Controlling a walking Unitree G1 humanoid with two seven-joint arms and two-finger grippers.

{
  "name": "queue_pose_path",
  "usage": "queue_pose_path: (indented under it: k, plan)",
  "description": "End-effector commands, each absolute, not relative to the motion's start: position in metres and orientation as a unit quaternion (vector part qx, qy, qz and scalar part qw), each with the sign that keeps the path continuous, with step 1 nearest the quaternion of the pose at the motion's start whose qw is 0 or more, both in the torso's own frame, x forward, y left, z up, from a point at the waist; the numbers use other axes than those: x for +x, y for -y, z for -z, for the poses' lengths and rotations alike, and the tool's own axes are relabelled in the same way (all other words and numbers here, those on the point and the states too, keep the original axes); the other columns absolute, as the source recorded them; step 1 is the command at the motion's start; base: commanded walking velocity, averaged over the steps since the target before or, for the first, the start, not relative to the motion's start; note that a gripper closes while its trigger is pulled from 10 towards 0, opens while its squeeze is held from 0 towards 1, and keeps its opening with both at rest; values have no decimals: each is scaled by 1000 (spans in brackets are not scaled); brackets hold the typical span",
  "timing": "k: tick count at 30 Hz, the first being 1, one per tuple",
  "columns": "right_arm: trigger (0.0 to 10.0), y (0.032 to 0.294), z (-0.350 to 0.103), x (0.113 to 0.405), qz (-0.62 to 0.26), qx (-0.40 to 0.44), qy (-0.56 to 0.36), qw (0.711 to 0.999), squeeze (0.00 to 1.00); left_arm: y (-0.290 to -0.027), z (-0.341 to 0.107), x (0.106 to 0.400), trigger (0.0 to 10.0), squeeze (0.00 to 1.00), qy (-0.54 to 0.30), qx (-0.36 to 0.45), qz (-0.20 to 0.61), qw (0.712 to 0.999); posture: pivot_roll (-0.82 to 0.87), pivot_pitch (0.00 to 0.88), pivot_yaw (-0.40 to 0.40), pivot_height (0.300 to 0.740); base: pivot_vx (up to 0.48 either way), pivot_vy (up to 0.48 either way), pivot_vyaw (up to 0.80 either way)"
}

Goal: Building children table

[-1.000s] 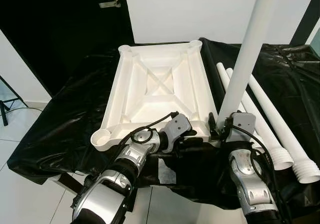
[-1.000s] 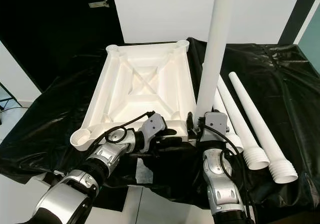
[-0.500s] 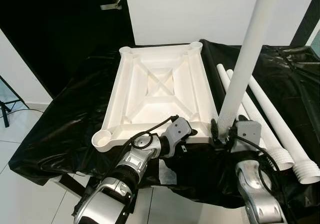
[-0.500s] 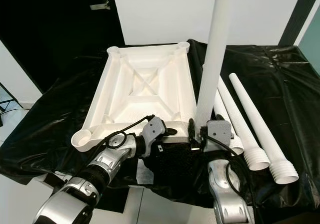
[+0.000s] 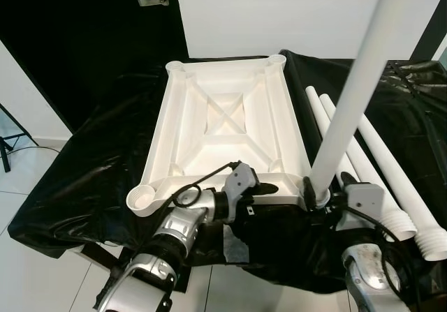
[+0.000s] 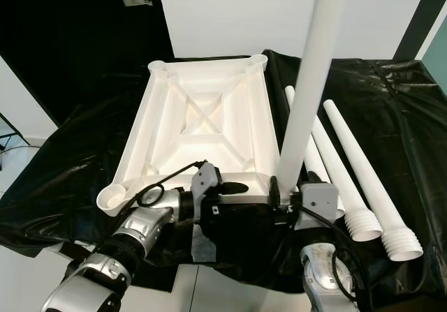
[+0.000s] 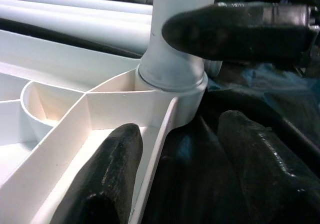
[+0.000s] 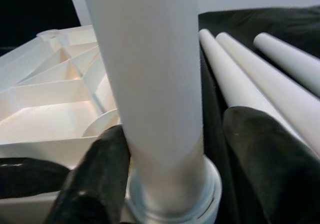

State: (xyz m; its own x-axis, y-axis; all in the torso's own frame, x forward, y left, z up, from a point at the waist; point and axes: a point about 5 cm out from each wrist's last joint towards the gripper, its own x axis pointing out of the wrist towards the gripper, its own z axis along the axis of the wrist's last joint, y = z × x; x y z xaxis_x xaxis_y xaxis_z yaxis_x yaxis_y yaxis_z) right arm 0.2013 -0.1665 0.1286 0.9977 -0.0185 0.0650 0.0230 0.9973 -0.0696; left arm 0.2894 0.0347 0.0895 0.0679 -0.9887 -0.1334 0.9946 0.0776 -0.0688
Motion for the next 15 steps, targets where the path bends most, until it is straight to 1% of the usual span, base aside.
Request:
queue_pose_path:
  k: [1,3,15]
  plan:
    - [0,184,-123,195,44,-44,10,998,0,-49,-64,278,10000,0,-145,-1,683,716,-197,3,55,740,0,0,0]
    - [0,182,-119,191,30,-36,-1,999,0,-49,-66,279,10000,0,-141,-3,679,720,-199,2,58,740,0,0,0]
    - [0,182,-116,186,25,-31,-14,999,0,-49,-73,285,10000,0,-125,-13,670,732,-203,0,67,740,0,0,0]
